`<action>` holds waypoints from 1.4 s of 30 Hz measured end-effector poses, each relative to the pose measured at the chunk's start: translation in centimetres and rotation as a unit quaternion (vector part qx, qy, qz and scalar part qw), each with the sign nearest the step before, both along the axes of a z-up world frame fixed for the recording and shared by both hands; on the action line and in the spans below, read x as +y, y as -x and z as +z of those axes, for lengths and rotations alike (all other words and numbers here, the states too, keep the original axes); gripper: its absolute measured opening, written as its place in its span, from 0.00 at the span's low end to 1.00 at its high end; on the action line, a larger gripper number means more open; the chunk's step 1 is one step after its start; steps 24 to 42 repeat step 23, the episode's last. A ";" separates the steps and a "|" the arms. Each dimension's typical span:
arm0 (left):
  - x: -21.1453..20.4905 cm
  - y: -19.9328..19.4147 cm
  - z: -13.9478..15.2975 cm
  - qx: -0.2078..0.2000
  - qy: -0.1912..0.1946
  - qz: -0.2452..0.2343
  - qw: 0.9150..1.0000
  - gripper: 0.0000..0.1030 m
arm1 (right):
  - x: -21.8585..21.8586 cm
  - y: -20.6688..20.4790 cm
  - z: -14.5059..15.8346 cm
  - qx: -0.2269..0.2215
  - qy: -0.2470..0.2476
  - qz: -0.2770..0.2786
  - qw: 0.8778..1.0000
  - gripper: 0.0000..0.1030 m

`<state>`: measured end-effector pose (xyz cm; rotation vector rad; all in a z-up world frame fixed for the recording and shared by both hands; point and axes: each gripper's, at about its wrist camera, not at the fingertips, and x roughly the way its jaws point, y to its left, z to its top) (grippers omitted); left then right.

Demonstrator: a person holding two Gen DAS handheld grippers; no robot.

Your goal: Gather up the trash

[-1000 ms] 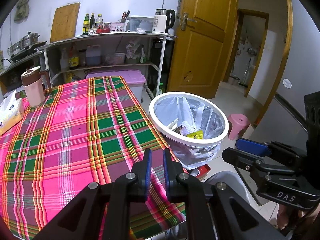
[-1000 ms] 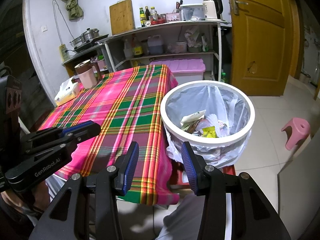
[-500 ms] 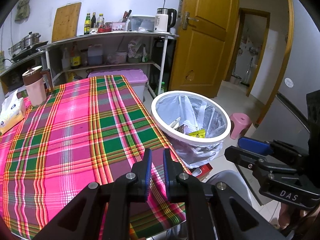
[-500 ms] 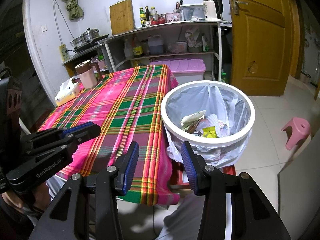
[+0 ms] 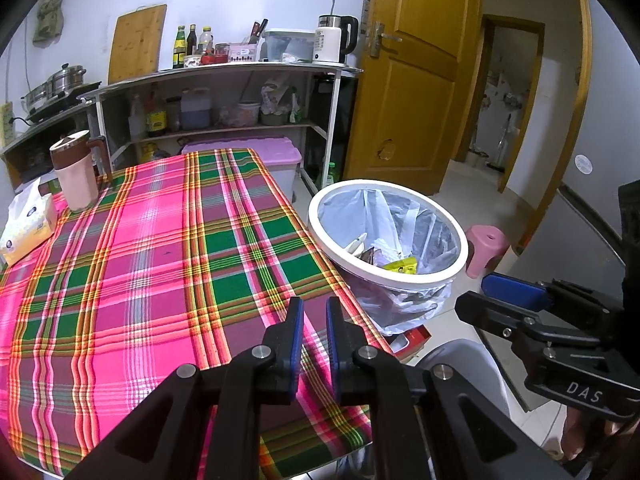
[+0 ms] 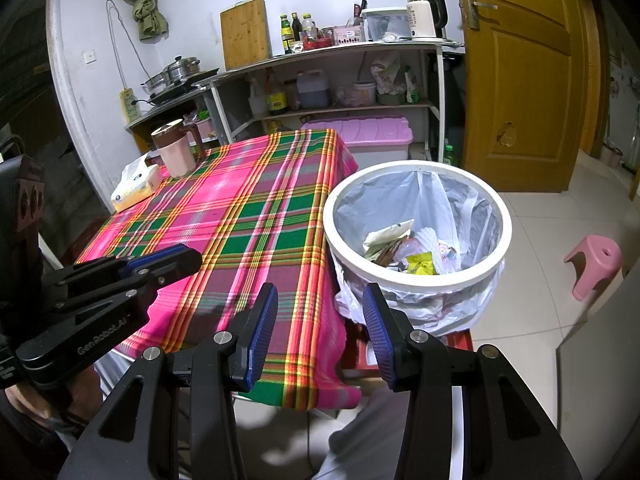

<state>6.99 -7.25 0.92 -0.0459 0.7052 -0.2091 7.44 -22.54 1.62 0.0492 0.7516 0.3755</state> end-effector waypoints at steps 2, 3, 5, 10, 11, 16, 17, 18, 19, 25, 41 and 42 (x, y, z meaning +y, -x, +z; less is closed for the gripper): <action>-0.1 0.0 0.0 0.001 0.000 0.000 1.000 0.10 | 0.0 0.0 0.1 0.000 0.000 0.000 1.000 0.44; -0.1 0.0 0.0 0.000 -0.002 0.000 1.000 0.10 | -0.1 -0.1 0.1 0.000 0.000 0.000 1.000 0.44; -0.1 0.0 0.0 0.000 -0.002 0.001 1.000 0.10 | -0.1 -0.1 0.1 0.000 0.000 0.000 1.000 0.44; -0.1 0.0 -0.2 0.000 -0.003 0.002 1.000 0.10 | 0.0 0.0 0.0 0.000 0.000 0.000 1.000 0.44; -0.1 0.0 -0.3 0.001 -0.004 0.004 1.000 0.10 | 0.0 0.0 0.0 0.000 0.000 0.000 1.000 0.44; 0.2 0.1 -0.6 0.002 -0.003 0.010 1.000 0.10 | 0.0 0.0 0.1 0.000 0.000 0.000 1.000 0.44; 0.1 0.1 -0.6 0.002 -0.003 0.010 1.000 0.10 | -0.1 -0.1 0.1 0.000 0.000 0.000 1.000 0.44; 0.1 0.1 -0.6 0.001 -0.004 0.011 1.000 0.10 | -0.1 -0.1 0.1 0.000 0.000 0.000 1.000 0.44; 0.1 0.1 -0.7 0.000 -0.006 0.011 1.000 0.10 | 0.0 0.0 0.0 0.000 0.000 0.000 1.000 0.44; 0.1 0.1 -0.7 0.001 -0.003 0.014 1.000 0.10 | 0.0 -0.1 0.1 0.000 0.000 0.000 1.000 0.44; 0.1 0.1 -0.7 0.001 -0.003 0.014 1.000 0.10 | 0.0 -0.1 0.1 0.000 0.000 0.000 1.000 0.44; 0.1 0.1 -0.7 0.001 -0.003 0.014 1.000 0.10 | 0.0 -0.1 0.1 0.000 0.000 0.000 1.000 0.44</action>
